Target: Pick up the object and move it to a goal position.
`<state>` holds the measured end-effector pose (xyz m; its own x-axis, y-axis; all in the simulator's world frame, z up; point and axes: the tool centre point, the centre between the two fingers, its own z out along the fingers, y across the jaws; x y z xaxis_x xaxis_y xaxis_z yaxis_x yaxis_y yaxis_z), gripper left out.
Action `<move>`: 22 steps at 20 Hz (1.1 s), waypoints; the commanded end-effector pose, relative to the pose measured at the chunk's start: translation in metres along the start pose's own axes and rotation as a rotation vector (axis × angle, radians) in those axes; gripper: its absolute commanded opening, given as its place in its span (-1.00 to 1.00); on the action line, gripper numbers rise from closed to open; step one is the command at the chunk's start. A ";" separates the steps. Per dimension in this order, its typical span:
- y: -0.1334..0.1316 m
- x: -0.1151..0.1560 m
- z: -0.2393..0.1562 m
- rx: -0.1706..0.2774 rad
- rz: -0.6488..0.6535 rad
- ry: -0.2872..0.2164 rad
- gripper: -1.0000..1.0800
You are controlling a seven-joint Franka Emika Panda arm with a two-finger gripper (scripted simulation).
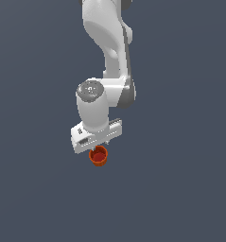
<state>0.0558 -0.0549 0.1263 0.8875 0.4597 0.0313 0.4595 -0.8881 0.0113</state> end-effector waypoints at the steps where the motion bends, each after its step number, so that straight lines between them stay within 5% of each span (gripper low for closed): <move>1: 0.011 0.003 0.005 -0.008 -0.060 0.009 0.23; 12: 0.046 0.008 0.022 -0.033 -0.237 0.033 0.23; 22: 0.053 0.008 0.026 -0.038 -0.270 0.037 0.23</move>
<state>0.0885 -0.0984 0.1012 0.7309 0.6800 0.0583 0.6772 -0.7332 0.0617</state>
